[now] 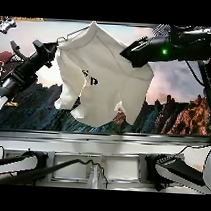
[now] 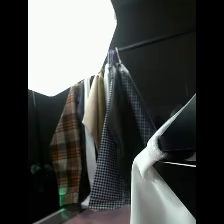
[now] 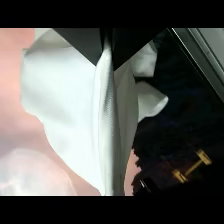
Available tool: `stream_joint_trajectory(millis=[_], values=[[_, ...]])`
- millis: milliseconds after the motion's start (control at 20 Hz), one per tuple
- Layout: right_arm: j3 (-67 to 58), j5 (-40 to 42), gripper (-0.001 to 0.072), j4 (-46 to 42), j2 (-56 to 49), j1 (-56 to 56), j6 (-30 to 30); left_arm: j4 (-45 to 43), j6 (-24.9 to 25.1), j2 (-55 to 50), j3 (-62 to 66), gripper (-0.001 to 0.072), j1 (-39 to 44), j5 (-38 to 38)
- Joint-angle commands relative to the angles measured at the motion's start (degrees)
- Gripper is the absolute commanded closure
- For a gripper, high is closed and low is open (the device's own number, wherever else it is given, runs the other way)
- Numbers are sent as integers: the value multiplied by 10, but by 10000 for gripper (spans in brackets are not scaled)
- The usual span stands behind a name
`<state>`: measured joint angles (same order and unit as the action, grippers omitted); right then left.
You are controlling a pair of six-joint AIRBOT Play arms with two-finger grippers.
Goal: Fold the clothes and pants, and hang the long-sleeved shirts on hangers.
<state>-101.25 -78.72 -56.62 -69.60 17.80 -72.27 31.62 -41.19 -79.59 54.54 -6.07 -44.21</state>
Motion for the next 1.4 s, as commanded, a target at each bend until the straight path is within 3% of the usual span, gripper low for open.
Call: stream_joint_trajectory(millis=[0,250,500,550,600,650,700,750,800,900,1150,1350], values=[[0,-34,689,-53,4,0,10,0,0,-1,0,691,-30,-17],[0,-16,689,-122,2,1,10,1,0,5,25,691,-24,-167],[0,73,689,-189,3,0,-23,0,9,63,31,676,32,-315],[0,90,689,-190,4,0,-28,0,29,71,31,545,49,-348],[-4,100,689,-199,4,0,-34,0,31,75,31,337,66,-385],[-11,105,689,-217,4,0,-39,0,31,75,31,270,81,-422],[-22,106,688,-246,4,0,-49,-4,31,75,31,280,100,-462],[-35,107,688,-281,4,0,-64,-16,31,76,31,431,119,-492],[-47,106,688,-316,5,0,-80,-42,31,81,31,535,139,-498],[-70,105,688,-369,12,-10,-130,-108,31,105,31,547,183,-455],[-103,57,688,-512,88,-86,-284,-302,10,195,31,578,262,-263],[-104,-40,688,-646,183,-166,-342,-331,4,236,31,578,274,-254]])
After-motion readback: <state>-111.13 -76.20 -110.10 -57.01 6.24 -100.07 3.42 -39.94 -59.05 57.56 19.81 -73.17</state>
